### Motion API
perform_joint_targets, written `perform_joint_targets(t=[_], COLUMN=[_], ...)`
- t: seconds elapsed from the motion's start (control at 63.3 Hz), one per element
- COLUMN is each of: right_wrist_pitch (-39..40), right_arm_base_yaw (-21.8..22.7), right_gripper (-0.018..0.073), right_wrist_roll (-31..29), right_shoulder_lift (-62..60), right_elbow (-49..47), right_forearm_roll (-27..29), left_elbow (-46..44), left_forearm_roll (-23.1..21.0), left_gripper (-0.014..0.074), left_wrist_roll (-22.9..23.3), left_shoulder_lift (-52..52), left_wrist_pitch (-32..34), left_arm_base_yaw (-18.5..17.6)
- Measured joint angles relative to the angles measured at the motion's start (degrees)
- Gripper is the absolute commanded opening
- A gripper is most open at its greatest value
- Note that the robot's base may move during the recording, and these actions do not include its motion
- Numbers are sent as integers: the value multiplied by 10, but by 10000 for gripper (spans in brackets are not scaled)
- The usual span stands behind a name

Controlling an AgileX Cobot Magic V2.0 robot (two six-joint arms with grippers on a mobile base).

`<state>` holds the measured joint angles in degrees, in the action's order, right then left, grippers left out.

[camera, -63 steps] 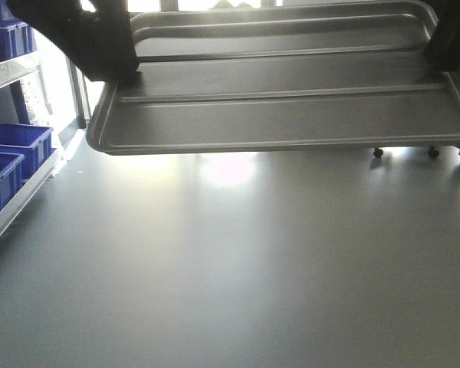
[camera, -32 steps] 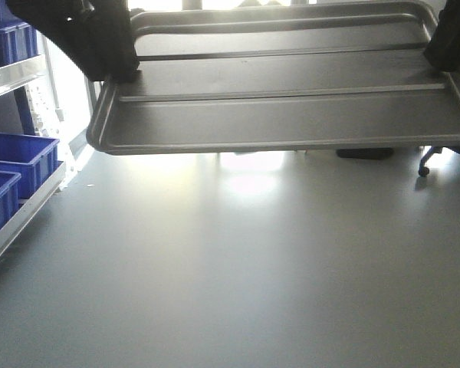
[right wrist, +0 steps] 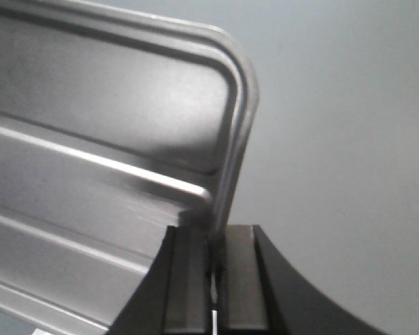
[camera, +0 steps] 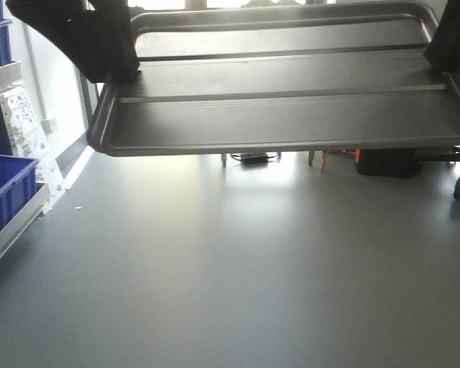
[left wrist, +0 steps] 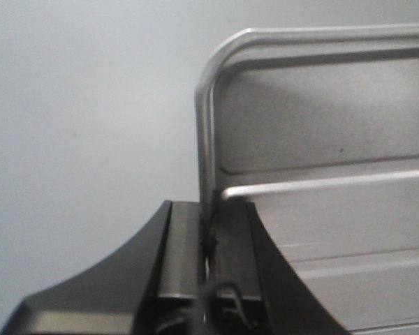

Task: Grab silver tray and stack on right shelf
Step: 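Hold the silver tray level with both grippers while the base drives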

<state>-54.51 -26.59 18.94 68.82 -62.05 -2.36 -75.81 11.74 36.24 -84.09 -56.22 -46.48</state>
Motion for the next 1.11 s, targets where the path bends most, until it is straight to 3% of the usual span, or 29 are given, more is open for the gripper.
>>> perform_joint_targets(t=[1.105], right_wrist_pitch=[0], right_arm_base_yaw=[0], right_gripper=[57], right_wrist_roll=[-1], right_shoulder_lift=[0], right_elbow=[0], right_forearm_roll=[-1], left_elbow=[0], left_forearm_roll=[-2], left_gripper=[-100], left_wrist_roll=[0], left_shoulder_lift=[0], left_wrist_pitch=[0], left_arm_base_yaw=[0])
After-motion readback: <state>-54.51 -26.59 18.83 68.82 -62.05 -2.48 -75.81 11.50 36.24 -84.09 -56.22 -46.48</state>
